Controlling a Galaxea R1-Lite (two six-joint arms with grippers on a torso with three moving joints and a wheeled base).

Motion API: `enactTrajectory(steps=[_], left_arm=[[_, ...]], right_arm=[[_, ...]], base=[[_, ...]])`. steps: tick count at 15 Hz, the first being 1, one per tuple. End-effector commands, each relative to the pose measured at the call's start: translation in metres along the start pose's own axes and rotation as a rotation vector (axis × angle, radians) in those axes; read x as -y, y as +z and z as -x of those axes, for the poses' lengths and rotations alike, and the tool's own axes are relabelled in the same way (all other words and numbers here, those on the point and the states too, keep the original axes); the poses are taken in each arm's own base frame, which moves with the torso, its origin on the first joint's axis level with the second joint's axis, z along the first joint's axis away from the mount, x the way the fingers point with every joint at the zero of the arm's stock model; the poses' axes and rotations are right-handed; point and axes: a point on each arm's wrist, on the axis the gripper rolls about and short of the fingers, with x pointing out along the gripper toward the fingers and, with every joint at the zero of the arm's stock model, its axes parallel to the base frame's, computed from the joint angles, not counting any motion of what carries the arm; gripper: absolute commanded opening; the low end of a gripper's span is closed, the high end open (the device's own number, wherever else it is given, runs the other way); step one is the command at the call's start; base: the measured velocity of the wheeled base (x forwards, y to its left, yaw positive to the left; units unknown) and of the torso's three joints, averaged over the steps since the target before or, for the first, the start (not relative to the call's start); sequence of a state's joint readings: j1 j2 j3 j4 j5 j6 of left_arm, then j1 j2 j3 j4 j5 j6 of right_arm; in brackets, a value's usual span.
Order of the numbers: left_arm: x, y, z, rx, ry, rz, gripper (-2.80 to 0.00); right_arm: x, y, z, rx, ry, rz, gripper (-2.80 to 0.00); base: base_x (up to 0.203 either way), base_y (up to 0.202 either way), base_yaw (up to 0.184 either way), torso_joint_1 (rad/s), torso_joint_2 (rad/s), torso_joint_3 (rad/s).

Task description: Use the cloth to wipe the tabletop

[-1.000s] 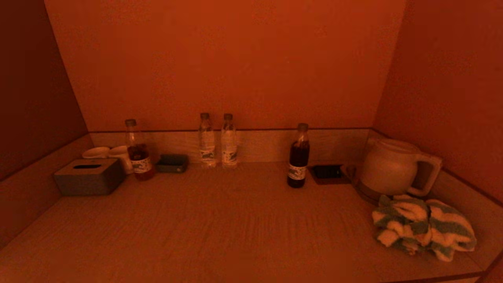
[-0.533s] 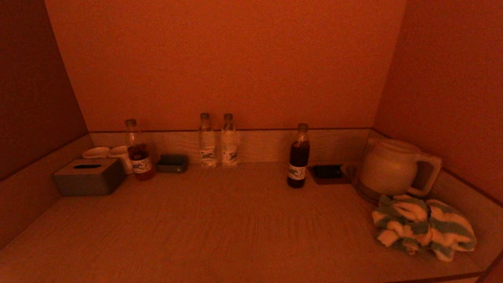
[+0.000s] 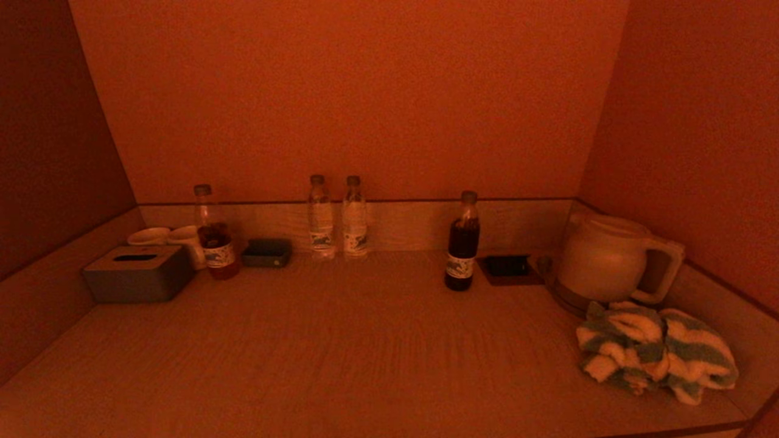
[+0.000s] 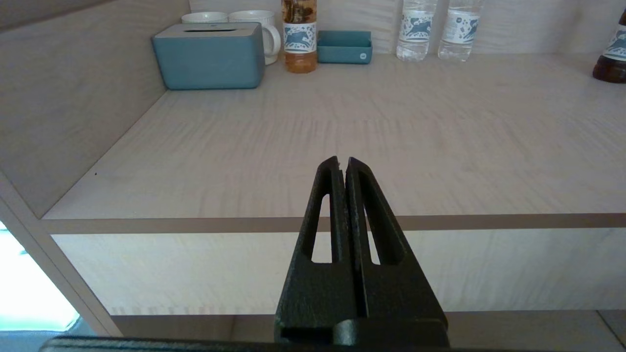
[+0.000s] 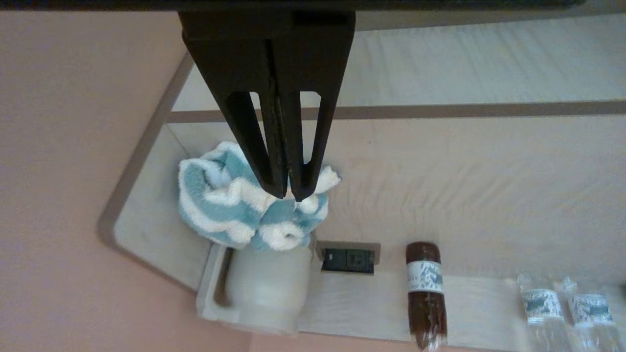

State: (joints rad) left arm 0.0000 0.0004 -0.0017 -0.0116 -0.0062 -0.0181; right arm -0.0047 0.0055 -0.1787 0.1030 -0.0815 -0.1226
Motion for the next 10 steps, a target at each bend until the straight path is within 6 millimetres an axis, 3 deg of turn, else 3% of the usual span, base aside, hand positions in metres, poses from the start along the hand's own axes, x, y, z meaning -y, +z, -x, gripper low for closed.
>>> enactTrajectory(steps=[1, 10], left_arm=[[0.000, 0.000, 0.000, 0.001, 0.000, 0.000, -2.80], [0.000, 0.000, 0.000, 0.001, 0.000, 0.000, -2.80]], right_arm=[[0.000, 0.003, -0.003, 0.101, -0.008, -0.002, -2.80], [-0.005, -0.023, -0.011, 0.026, 0.068, -0.001, -2.80]], base=[[0.000, 0.000, 0.000, 0.000, 0.00, 0.000], [0.000, 0.000, 0.000, 0.000, 0.00, 0.000]])
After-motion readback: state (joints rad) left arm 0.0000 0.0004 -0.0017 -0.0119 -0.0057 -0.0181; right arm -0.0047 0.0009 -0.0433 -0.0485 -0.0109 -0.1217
